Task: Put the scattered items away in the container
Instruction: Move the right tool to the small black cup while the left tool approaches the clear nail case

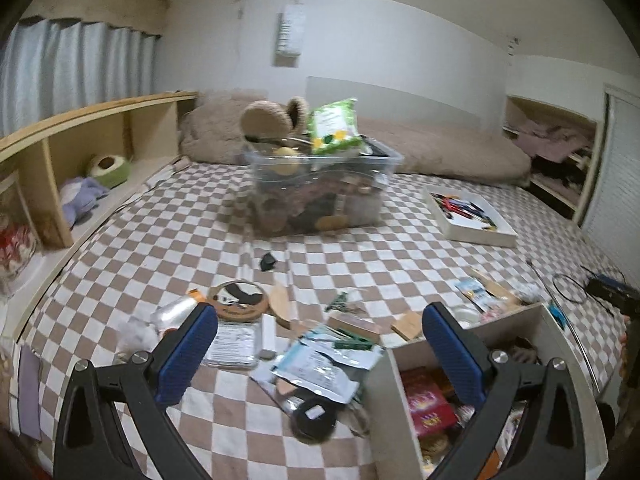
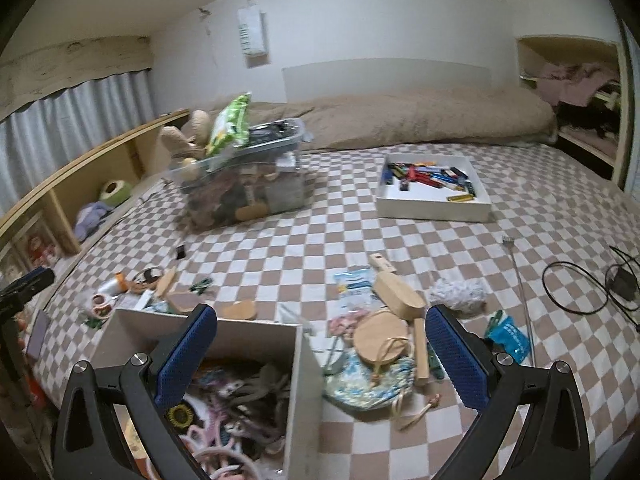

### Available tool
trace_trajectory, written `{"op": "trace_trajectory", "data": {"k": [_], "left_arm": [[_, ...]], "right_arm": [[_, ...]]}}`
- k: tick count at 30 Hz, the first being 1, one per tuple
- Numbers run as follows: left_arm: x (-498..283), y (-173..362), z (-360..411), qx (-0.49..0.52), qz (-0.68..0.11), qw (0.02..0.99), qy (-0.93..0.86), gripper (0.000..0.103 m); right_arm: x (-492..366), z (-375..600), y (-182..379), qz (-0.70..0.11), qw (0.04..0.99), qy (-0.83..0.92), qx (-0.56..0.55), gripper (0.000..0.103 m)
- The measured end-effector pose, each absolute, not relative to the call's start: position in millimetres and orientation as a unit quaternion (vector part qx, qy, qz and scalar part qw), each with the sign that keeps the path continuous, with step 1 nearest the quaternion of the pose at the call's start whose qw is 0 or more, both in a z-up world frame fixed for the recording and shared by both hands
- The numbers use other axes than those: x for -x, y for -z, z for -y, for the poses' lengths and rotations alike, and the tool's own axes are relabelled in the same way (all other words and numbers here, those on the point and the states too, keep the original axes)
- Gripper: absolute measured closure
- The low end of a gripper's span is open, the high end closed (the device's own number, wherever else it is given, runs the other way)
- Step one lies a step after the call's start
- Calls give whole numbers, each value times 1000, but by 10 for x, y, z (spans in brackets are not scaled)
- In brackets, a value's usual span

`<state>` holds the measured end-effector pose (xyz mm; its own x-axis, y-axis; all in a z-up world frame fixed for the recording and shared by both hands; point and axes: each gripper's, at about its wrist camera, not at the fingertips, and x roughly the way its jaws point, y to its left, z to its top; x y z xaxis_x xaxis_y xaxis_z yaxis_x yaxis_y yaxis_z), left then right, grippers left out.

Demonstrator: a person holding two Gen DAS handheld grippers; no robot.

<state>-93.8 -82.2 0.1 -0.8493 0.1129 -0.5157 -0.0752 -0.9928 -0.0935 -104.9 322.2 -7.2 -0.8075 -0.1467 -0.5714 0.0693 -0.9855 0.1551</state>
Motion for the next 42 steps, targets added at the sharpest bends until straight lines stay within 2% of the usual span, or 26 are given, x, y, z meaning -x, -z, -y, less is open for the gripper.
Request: {"op": "trace_trajectory", "data": {"k": [10,19,24,32,42], "left_arm": [[1250,215,1231,284,93,-13,-954,0],[1673,665,1385,347,140,-8,-927,0],[1846,938,1391,378,131,-27,-916,0],[2029,1365,1439,417,62,-114,-899,0],[2195,1639,1411,447,18,-115,-887,0]], "right_arm": [[1244,-3520,202,94,9,948,-302,0],[1419,-3894,436,140,-34,939,-313,0],[1475,-4034,593,159,-51,932,-323,0],[1538,-4239,887,210,-53,910,-354,0],[1623,-4340,1150,216,-80,895,-382,0]]}}
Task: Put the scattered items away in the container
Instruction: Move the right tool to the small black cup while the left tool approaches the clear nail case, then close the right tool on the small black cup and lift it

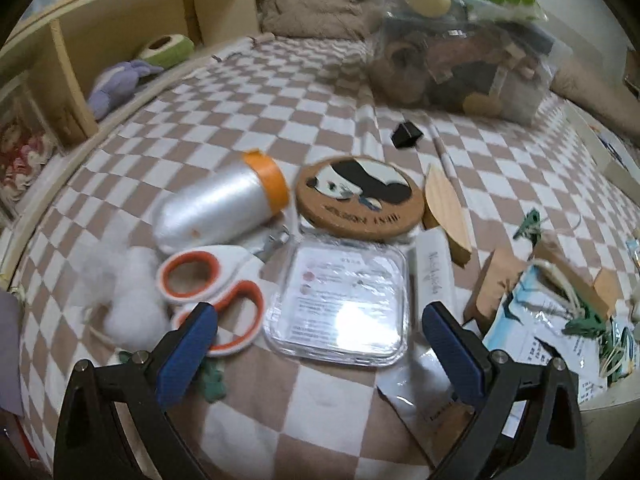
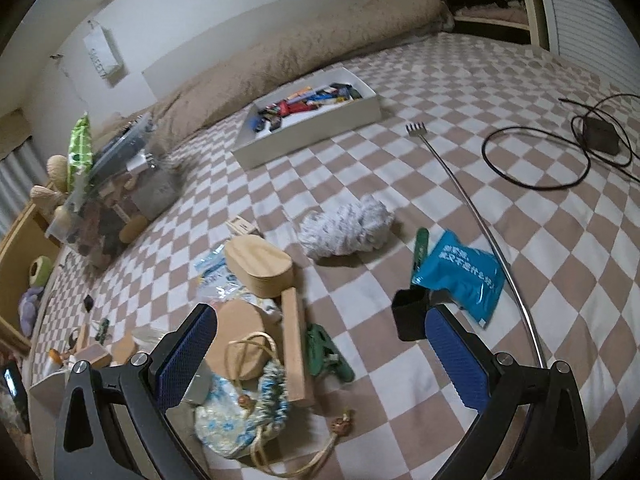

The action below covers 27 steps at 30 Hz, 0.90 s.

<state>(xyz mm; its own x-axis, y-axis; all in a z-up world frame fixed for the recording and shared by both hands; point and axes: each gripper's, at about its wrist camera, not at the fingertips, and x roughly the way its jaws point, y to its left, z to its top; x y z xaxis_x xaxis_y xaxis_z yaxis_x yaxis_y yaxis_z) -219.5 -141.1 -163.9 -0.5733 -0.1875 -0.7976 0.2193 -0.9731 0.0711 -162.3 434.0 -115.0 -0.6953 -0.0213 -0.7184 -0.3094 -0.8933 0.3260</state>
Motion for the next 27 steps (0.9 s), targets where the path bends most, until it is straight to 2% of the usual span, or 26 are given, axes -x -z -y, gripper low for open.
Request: {"op": "trace_trajectory", "data": {"k": [8,12,15,20,27], "left_arm": [[2278,1704,1447,-452,-39,90,887,0],[2291,1717,1465,-451,-46,90,887,0],[2293,1742,1449,-450,-40,93,887,0],[2327,1833,1351,-463,-7,101,880,0],[2361,1839,1385,-471,-13,102,876,0]], "right_arm": [[1666,-4319,1249,-205,82,-889,401,0],[1641,-4362,1279,-223,75,-885,401,0],[1575,-4367,1286,-240,56,-891,381,0],[1517,-4335,1252,-212,72,-908,355,0],[1436,-4762,1313,-290,100,-887,345,0]]}}
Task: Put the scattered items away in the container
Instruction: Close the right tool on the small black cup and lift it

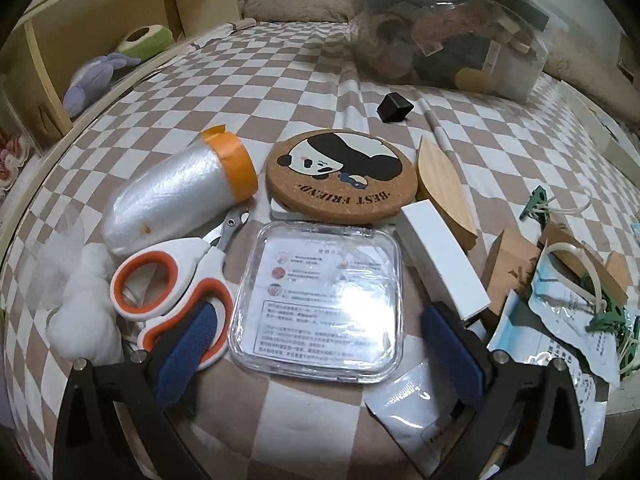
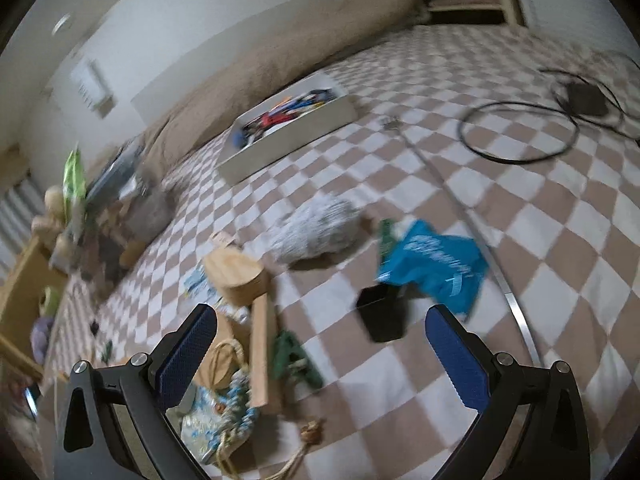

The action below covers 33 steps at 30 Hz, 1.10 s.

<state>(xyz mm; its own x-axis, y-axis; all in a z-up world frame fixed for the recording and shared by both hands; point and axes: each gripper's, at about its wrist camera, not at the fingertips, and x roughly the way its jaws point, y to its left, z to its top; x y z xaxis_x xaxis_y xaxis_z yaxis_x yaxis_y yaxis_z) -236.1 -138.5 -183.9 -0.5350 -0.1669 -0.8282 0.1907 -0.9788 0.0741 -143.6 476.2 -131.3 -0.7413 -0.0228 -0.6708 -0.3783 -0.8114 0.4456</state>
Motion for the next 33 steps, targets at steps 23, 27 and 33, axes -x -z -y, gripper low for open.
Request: {"op": "trace_trajectory", "data": {"k": [23,27,33], "left_arm": [[2206,1756,1431,-441,-57,89,891,26],[2148,1744,1409,-439,-61,81,893,26],[2075,1722,1377,-438,-67,75,893,26]], "right_arm": [[1648,-4839,1540,-329,96,-850,400,26],[1740,-4758,1565,-264,124,-858,423,46],[1715,-4783,1638,-237,136,-861,428,72]]}}
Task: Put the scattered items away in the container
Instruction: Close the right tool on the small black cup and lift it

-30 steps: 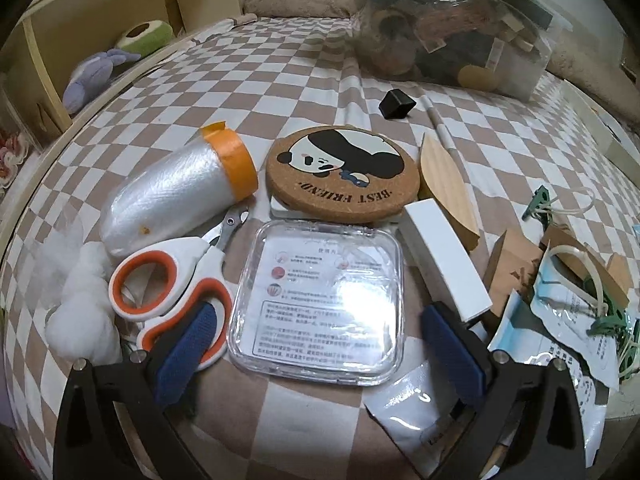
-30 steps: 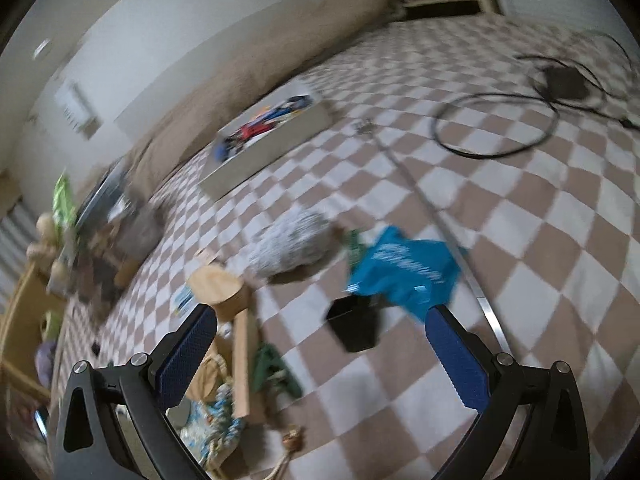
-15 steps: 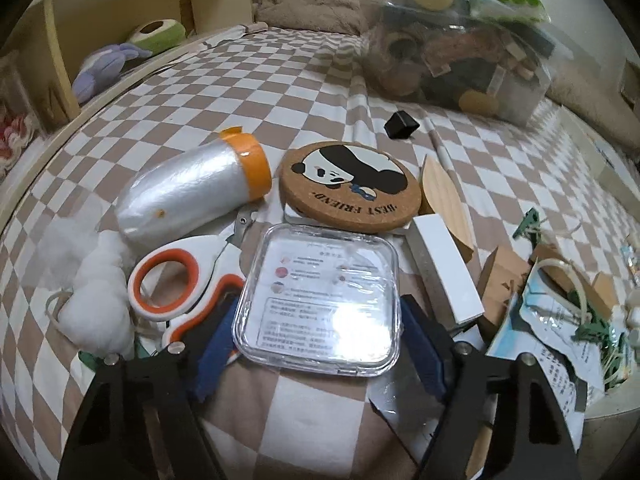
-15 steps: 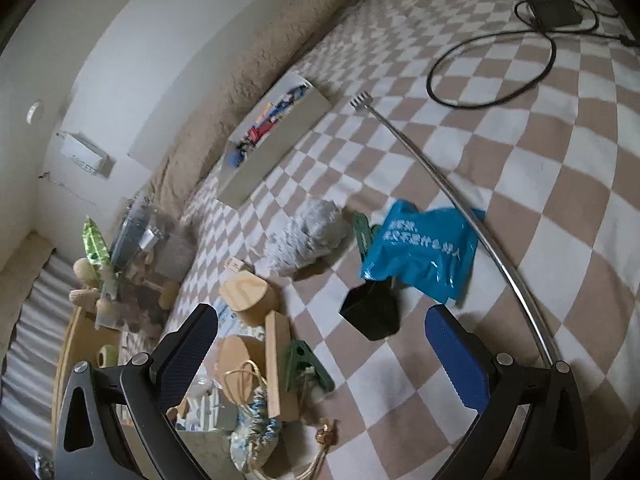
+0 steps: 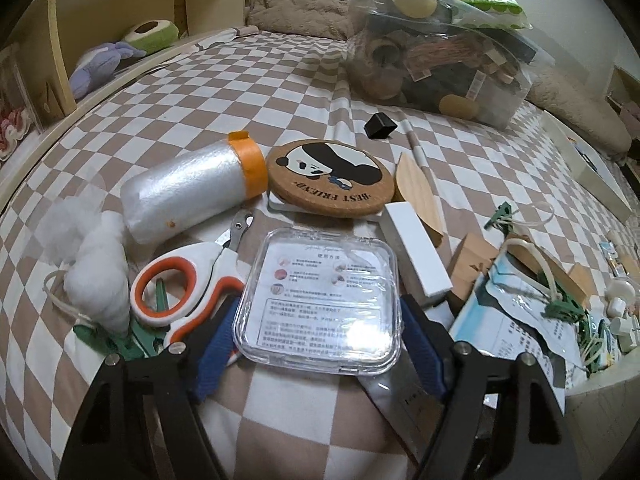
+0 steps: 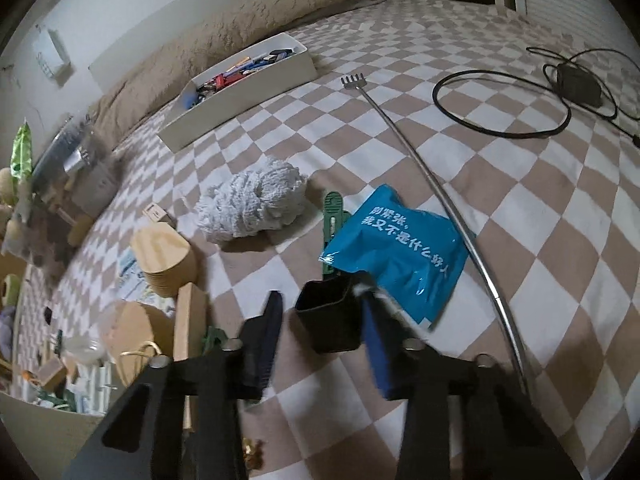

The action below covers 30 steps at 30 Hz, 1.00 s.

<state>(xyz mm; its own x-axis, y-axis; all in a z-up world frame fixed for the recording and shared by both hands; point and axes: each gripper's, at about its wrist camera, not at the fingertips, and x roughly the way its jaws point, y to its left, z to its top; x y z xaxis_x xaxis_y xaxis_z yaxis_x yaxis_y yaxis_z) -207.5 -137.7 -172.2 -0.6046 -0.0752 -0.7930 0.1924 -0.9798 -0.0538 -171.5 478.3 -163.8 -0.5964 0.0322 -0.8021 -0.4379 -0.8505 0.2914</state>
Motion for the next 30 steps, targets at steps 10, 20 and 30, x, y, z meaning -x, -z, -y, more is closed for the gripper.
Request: {"op": "trace_trajectory", "data": {"k": [10,20,30], "left_arm": [[1951,1693,1348,-439,-75,79,892,26],[1689,1511,1291,-411,-86,90,903,26],[1388,1197,1139,-351,-80,82,930,26]], "right_arm": [[1586,-4785,1550,-296,95,-866,391,73],[1420,-4584,1371,-321,37,-875,360,73],[1329,-4365,1225,-315,-15,-884,345,73]]}}
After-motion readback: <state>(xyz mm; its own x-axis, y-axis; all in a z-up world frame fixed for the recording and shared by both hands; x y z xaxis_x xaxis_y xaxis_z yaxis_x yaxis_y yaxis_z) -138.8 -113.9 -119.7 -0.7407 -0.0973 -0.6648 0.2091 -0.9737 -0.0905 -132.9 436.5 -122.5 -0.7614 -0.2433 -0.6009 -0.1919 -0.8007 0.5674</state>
